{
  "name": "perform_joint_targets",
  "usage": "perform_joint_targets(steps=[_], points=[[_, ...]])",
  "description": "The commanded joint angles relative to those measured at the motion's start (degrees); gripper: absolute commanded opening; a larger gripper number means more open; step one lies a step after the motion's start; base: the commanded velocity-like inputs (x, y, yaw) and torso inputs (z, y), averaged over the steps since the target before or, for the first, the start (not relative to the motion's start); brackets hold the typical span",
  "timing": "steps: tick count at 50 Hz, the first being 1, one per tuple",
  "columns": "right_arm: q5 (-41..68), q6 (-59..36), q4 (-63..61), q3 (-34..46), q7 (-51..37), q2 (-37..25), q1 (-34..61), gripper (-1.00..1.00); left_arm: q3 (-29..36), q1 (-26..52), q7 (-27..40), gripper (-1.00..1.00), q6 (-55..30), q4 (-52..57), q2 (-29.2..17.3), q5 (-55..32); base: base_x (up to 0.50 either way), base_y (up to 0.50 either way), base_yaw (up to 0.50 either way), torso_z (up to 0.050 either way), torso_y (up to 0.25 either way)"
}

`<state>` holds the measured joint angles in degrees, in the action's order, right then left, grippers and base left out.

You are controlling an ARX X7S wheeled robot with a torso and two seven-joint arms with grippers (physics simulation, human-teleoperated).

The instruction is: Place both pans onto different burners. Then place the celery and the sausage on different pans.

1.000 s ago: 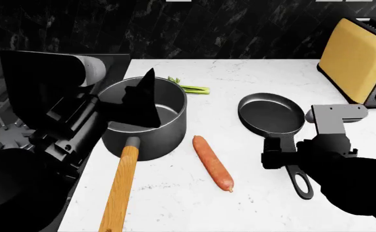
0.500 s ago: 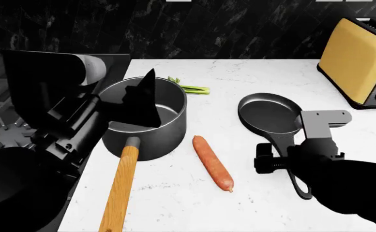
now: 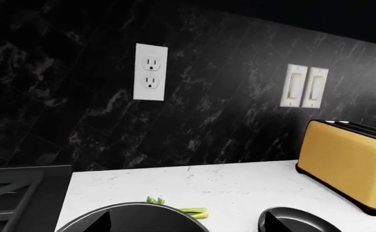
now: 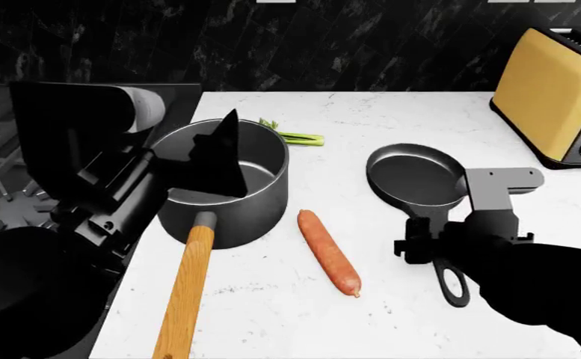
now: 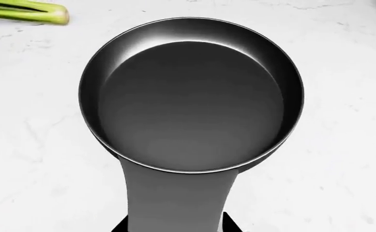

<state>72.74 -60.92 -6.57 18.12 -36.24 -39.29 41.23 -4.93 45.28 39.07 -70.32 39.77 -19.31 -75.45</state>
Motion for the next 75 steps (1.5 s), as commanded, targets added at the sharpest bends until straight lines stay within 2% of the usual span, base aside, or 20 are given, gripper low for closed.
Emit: perform_joint_targets(steps=[1,32,52,55,58,60,64,68,71,75], points=[[0.0,-0.4,-0.2,0.2,-0.3,0.0,-0.2,-1.0,0.3,-0.2,0.3,1.0,0.5,0.0,-0.5,-0.1,0.0,0.0,0.0,0.0,0.0],[-6.8,6.2,-13.2,-1.6,-1.4,-4.6,0.7,-1.0,1.6,-0.4,-0.1,1.0,2.4,-0.4,-1.3,0.9,0.0,0.0,0.0,0.0,0.001],[-2.9,5.7,-21.4,-4.6,-5.3,-6.3,2.6,-1.0,0.9,-0.8,0.2,1.0,3.6,-0.4,-2.1,-0.5,0.0,0.0,0.0,0.0,0.002],[-2.0,5.3,-22.5,-4.9,-6.1,-6.4,3.0,-1.0,0.0,0.1,3.2,1.0,2.7,-0.3,-2.5,-4.4,0.0,0.0,0.0,0.0,0.003],[-1.1,4.6,-23.0,-4.9,-6.7,-6.4,4.0,-1.0,0.0,2.4,11.8,1.0,0.9,-1.5,-3.8,-15.0,0.0,0.0,0.0,0.0,0.0],[-0.1,3.3,-22.8,-4.5,-7.0,-6.4,5.7,-1.0,1.8,5.0,20.1,1.0,1.5,-2.3,-5.9,-25.0,0.0,0.0,0.0,0.008,0.005],[1.3,1.5,-22.9,-4.0,-7.4,-6.7,7.7,-1.0,5.2,9.1,31.2,1.0,4.2,-0.9,-9.3,-35.0,0.0,0.0,0.0,0.0,0.0],[3.4,0.2,-23.3,-4.2,-8.4,-7.3,8.5,-1.0,11.8,12.2,41.1,1.0,8.4,-0.1,-13.5,-47.6,0.0,0.0,0.0,0.0,0.002],[4.8,-0.9,-24.1,-4.1,-9.2,-7.7,9.4,-1.0,15.2,13.5,46.2,1.0,11.7,0.5,-15.5,-53.0,0.0,0.0,0.0,0.0,0.0],[5.3,-0.9,-24.8,-4.4,-9.8,-8.2,8.8,-1.0,19.0,14.2,50.0,1.0,15.0,1.7,-17.2,-55.9,0.0,0.0,0.0,0.0,0.003]])
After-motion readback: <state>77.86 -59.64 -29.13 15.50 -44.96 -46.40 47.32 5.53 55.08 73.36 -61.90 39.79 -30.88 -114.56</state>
